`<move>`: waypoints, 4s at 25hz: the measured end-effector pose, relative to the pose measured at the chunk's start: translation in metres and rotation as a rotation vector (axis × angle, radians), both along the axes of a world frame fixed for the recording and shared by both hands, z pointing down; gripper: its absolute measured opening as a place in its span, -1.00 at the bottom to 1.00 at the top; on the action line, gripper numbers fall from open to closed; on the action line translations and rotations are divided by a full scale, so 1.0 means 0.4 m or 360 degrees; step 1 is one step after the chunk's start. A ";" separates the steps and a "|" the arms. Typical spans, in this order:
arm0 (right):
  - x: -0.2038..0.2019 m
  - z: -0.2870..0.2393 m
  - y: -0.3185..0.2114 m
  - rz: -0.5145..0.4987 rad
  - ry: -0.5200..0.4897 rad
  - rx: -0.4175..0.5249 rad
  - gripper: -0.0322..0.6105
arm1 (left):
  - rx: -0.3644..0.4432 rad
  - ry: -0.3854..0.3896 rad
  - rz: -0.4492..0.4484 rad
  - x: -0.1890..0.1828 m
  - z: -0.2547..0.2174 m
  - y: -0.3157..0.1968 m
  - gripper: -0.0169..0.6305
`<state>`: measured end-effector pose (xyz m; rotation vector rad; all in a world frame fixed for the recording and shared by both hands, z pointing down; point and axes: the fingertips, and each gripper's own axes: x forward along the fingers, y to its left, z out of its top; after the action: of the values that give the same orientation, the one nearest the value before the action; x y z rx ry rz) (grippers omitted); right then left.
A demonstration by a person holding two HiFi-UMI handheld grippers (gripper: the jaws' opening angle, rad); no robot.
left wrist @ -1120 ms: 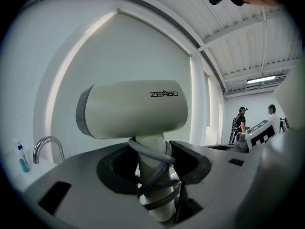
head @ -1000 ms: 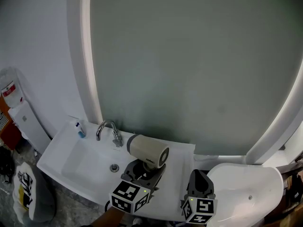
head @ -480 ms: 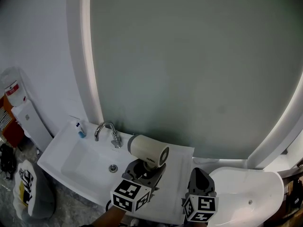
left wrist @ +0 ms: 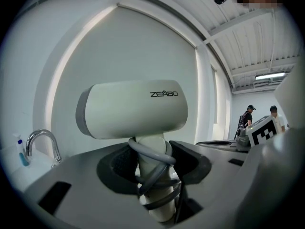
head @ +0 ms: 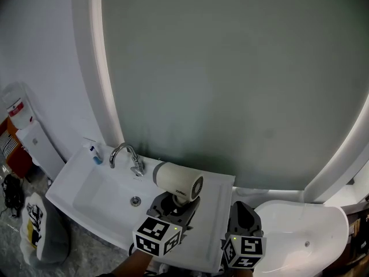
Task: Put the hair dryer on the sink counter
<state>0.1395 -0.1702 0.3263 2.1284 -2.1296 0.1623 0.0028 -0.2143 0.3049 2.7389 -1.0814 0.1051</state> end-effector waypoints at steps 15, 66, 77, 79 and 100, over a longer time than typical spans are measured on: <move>0.048 0.142 -0.004 -0.0045 -0.0089 -0.0179 -0.83 | -0.0218 -0.0091 -0.0014 0.068 0.160 0.006 -0.33; 0.112 0.546 -0.096 -0.0105 -0.0304 -0.0622 -0.83 | -0.0938 -0.0345 -0.0025 0.210 0.711 -0.069 -0.33; 0.116 0.578 -0.121 -0.0111 -0.0322 -0.0663 -0.83 | -0.1051 -0.0400 -0.0029 0.225 0.782 -0.081 -0.33; 0.118 0.581 -0.123 -0.0113 -0.0321 -0.0668 -0.83 | -0.1067 -0.0412 -0.0047 0.225 0.791 -0.083 -0.33; 0.124 0.599 -0.136 -0.0135 -0.0319 -0.0694 -0.83 | -0.1104 -0.0490 -0.0061 0.247 0.827 -0.088 -0.27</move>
<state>0.1890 -0.2244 0.5657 1.8293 -2.0397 0.7816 0.1014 -0.2494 0.6356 2.1093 -0.9306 0.7615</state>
